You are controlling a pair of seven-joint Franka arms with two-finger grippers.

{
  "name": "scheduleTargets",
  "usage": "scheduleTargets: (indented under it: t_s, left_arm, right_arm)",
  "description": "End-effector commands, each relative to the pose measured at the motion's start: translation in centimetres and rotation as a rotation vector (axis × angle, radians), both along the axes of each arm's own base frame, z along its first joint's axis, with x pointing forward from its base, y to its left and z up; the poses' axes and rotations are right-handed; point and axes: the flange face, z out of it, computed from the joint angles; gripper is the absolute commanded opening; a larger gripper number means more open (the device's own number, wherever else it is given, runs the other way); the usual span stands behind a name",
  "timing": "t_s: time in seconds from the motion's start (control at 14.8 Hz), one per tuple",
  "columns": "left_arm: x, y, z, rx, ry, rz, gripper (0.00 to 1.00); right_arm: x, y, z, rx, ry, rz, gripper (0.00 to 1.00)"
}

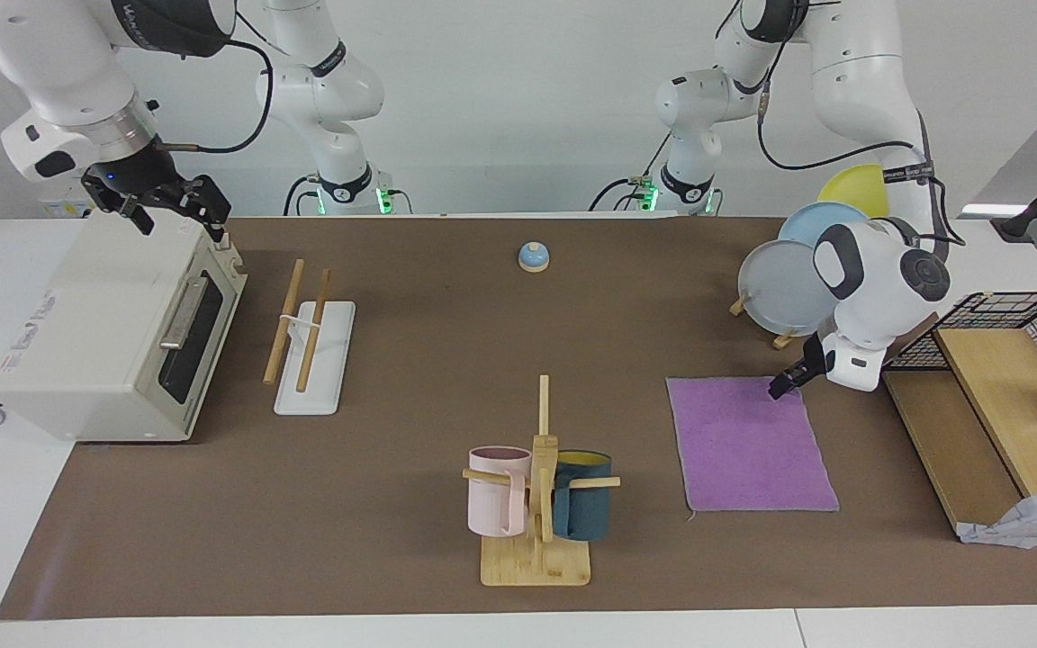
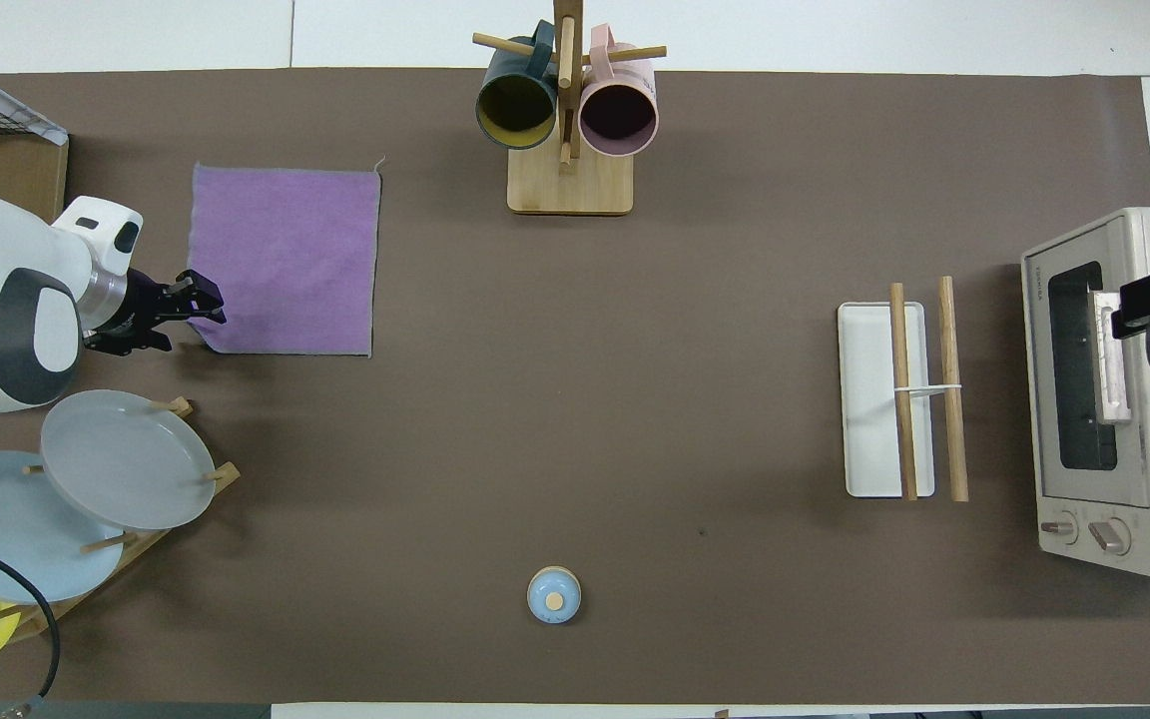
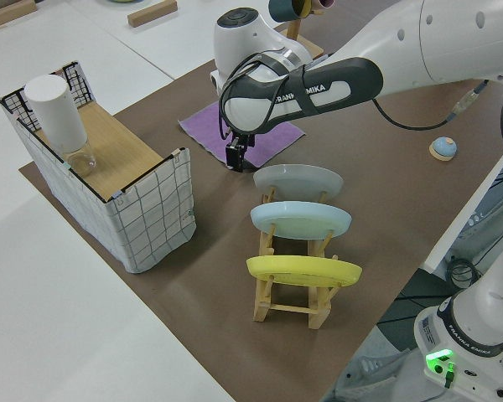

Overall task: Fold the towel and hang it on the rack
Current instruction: 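Reach the left gripper to the purple towel's corner nearest the robot, then close the left gripper on the purple towel's near edge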

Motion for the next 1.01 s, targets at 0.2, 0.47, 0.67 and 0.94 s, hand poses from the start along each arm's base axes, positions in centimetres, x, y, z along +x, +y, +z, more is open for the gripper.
scheduleTargets:
  t_s: [0.2, 0.47, 0.67, 0.94]
  left_arm:
    - [0.32, 0.15, 0.05, -0.012, -0.03, -0.026, 0.59]
    - [0.13, 0.79, -0.17, -0.014, -0.024, -0.041, 0.42]
    - [0.04, 0.87, -0.24, -0.014, -0.017, -0.04, 0.25]
    - [0.11, 0.88, -0.19, -0.014, -0.023, -0.039, 0.0]
  right_arm:
    - [-0.3, -0.21, 0.05, 0.001, 0.006, 0.015, 1.0]
    - [-0.3, -0.21, 0.05, 0.001, 0.006, 0.015, 1.0]
    - [-0.3, -0.21, 0.05, 0.001, 0.006, 0.015, 1.0]
    - [-0.3, -0.21, 0.05, 0.001, 0.006, 0.015, 1.0]
